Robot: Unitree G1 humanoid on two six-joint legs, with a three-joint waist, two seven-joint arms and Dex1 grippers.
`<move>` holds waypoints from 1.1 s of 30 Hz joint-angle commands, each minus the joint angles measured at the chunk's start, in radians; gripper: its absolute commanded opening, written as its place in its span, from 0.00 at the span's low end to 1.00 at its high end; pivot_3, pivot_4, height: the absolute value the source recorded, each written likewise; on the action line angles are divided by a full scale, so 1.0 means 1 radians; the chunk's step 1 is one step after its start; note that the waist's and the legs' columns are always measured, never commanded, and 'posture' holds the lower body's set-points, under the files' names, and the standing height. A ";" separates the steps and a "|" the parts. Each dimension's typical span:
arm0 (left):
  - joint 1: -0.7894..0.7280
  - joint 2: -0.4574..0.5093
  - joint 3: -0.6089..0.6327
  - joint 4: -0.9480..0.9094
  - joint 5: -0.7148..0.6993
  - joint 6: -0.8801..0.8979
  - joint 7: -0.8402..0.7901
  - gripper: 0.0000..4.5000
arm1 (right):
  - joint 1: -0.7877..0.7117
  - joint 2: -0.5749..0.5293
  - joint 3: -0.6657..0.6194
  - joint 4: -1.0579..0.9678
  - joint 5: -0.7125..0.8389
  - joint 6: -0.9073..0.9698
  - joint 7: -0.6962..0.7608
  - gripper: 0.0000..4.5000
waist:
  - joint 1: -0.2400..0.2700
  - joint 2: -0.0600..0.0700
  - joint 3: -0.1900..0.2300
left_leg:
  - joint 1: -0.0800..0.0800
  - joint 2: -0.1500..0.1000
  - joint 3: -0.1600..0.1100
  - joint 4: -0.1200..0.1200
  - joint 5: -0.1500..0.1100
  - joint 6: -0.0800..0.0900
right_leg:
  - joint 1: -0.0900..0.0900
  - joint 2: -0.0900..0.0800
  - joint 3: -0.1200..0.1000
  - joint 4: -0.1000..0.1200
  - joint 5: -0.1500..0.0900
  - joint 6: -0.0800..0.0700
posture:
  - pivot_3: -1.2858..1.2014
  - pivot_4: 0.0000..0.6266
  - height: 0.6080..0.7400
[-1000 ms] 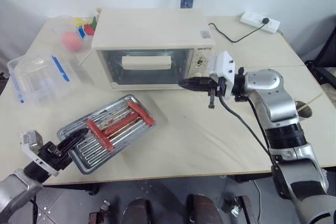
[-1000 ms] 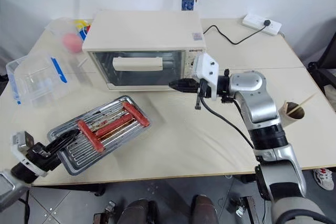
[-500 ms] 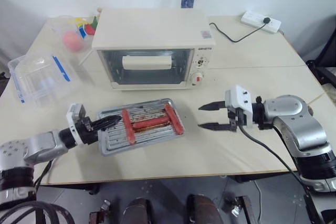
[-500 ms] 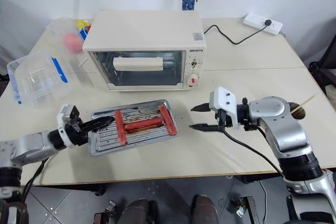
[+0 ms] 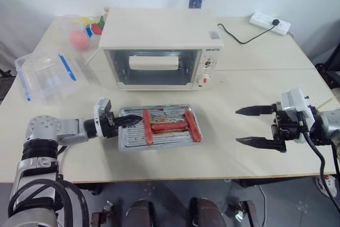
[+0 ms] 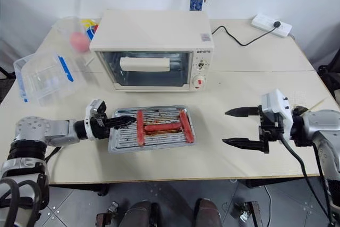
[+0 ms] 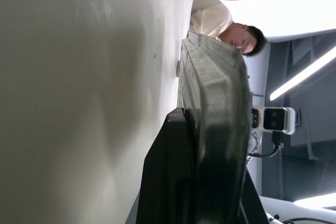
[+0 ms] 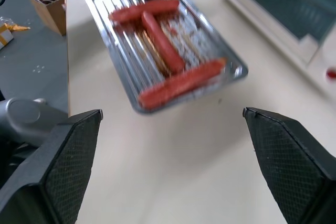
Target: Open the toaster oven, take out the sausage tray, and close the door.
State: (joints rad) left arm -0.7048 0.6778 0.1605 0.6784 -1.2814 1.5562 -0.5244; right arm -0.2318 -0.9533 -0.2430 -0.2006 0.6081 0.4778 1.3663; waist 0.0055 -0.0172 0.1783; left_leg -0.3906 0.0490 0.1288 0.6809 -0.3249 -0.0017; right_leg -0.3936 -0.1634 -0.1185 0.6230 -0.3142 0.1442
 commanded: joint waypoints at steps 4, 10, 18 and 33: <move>-0.064 -0.042 -0.119 0.013 0.222 -0.058 -0.210 0.00 | 0.003 -0.009 -0.045 -0.032 0.024 -0.003 -0.039 0.99 | 0.018 0.000 0.000 | 0.001 0.000 0.001 0.001 0.000 0.001 | 0.001 0.000 0.001 -0.001 0.000 0.000 | 0.52 0.24 1.00; -0.113 -0.078 -0.197 0.095 0.392 -0.106 -0.342 0.00 | -0.007 -0.009 -0.038 -0.034 0.030 -0.002 -0.067 0.99 | 0.039 0.003 -0.002 | 0.001 -0.001 0.001 0.002 0.001 0.002 | 0.003 0.000 0.001 -0.002 0.000 0.000 | 0.52 0.24 1.00; -0.190 -0.102 -0.203 0.218 0.552 -0.166 -0.438 0.35 | -0.030 -0.018 -0.027 -0.019 0.023 -0.006 -0.074 1.00 | 0.045 0.006 -0.003 | 0.001 -0.001 0.001 0.003 0.003 0.003 | 0.003 -0.001 0.002 -0.001 0.000 0.000 | 0.52 0.24 1.00; -0.296 0.123 -0.258 0.167 0.740 -0.229 -0.617 1.00 | -0.117 -0.020 0.061 0.068 -0.042 -0.066 -0.014 1.00 | -0.004 0.003 -0.001 | 0.000 0.000 0.001 0.001 0.003 0.003 | -0.001 0.000 0.001 0.002 0.000 0.000 | 0.52 0.24 1.00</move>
State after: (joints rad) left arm -0.9902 0.7082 -0.0817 0.9070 -0.5841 1.3382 -1.1144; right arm -0.3300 -0.9539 -0.1898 -0.1396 0.5761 0.4473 1.3240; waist 0.0017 -0.0145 0.1772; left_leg -0.3905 0.0488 0.1298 0.6818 -0.3218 0.0008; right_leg -0.3945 -0.1639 -0.1171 0.6256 -0.3140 0.1444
